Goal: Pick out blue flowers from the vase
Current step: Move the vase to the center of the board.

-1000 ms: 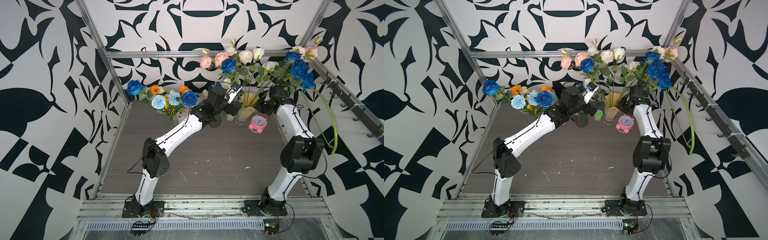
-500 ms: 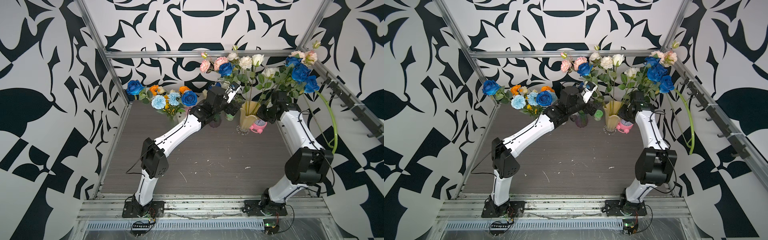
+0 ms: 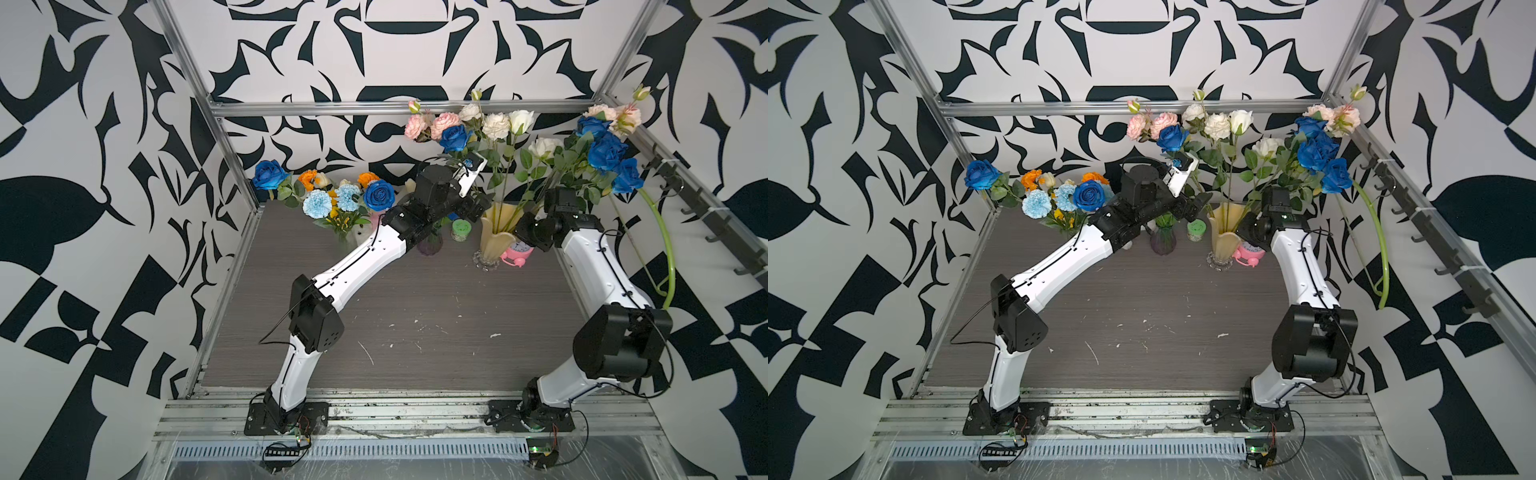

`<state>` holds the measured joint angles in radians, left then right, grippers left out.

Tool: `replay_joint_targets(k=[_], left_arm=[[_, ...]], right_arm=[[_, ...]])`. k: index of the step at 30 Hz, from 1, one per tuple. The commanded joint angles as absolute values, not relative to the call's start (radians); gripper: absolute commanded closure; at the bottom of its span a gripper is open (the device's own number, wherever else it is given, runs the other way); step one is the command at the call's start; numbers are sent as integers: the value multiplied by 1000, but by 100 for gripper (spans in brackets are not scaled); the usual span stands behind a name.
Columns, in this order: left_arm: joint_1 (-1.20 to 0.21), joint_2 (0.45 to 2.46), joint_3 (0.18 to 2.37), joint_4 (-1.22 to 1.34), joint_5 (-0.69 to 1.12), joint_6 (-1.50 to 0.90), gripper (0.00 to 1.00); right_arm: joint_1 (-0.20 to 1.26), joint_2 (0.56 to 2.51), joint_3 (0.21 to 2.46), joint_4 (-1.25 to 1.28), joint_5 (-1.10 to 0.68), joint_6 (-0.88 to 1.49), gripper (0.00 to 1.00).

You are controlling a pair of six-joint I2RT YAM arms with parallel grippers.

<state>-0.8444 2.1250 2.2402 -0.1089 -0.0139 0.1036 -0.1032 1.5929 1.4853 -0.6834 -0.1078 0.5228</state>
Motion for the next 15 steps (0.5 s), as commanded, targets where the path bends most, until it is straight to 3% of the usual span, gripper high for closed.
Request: replay_joint_targets(k=[1, 15], left_arm=[[-839, 2192, 2319, -121, -4, 61, 1], [-827, 2302, 2433, -96, -56, -27, 1]], right_arm=[[-101, 1549, 1491, -558, -145, 529, 100], [-123, 1546, 1449, -493, -178, 531, 100]])
